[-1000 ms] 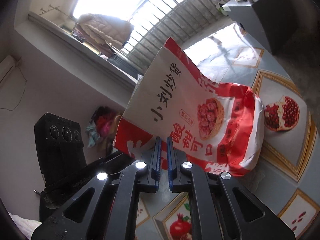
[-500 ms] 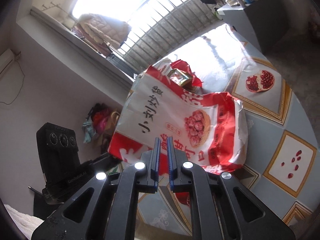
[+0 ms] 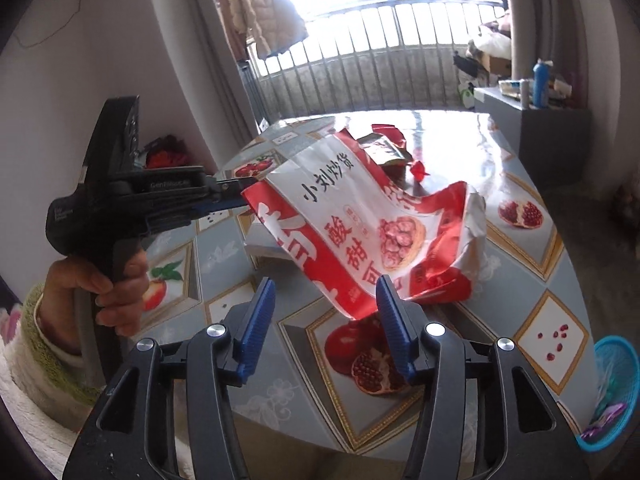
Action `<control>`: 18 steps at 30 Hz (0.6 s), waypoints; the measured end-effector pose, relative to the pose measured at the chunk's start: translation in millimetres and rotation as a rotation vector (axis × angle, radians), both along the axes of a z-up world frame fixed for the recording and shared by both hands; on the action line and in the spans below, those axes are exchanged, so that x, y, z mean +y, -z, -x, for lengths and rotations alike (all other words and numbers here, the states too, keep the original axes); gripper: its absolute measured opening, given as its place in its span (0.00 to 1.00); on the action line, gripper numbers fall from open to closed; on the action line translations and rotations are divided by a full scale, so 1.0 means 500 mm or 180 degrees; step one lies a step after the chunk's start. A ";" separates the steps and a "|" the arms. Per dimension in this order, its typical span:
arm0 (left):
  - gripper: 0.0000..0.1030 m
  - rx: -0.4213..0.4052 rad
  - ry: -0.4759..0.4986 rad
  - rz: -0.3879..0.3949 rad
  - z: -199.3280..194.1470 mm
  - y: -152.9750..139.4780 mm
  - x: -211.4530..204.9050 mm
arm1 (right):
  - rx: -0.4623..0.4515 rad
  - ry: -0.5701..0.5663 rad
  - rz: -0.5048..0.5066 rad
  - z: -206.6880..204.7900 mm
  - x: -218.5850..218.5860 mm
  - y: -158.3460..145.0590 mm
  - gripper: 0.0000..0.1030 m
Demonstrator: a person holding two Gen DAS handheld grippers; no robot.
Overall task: Collect trash
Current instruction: 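Grasp the red-and-white snack bag with the right gripper while the left gripper reaches toward the white box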
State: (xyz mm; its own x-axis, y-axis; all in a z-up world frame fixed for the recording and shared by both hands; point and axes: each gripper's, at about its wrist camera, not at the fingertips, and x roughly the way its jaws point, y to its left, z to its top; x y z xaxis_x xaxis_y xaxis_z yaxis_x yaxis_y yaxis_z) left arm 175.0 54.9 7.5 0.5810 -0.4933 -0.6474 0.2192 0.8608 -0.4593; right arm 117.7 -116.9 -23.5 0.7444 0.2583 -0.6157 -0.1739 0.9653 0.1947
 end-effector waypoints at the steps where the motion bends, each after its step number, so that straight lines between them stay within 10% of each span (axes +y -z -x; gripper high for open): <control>1: 0.19 0.0013 -0.0003 0.0022 0.000 0.000 -0.002 | -0.0015 -0.0013 0.0082 -0.005 0.011 0.002 0.49; 11: 0.20 0.0021 0.0233 0.0099 -0.004 -0.004 -0.043 | -0.0077 -0.0127 0.0606 -0.027 0.061 0.021 0.49; 18: 0.20 0.0057 0.0164 0.0059 0.000 0.008 -0.023 | -0.0297 -0.0013 0.0082 0.006 0.003 -0.029 0.49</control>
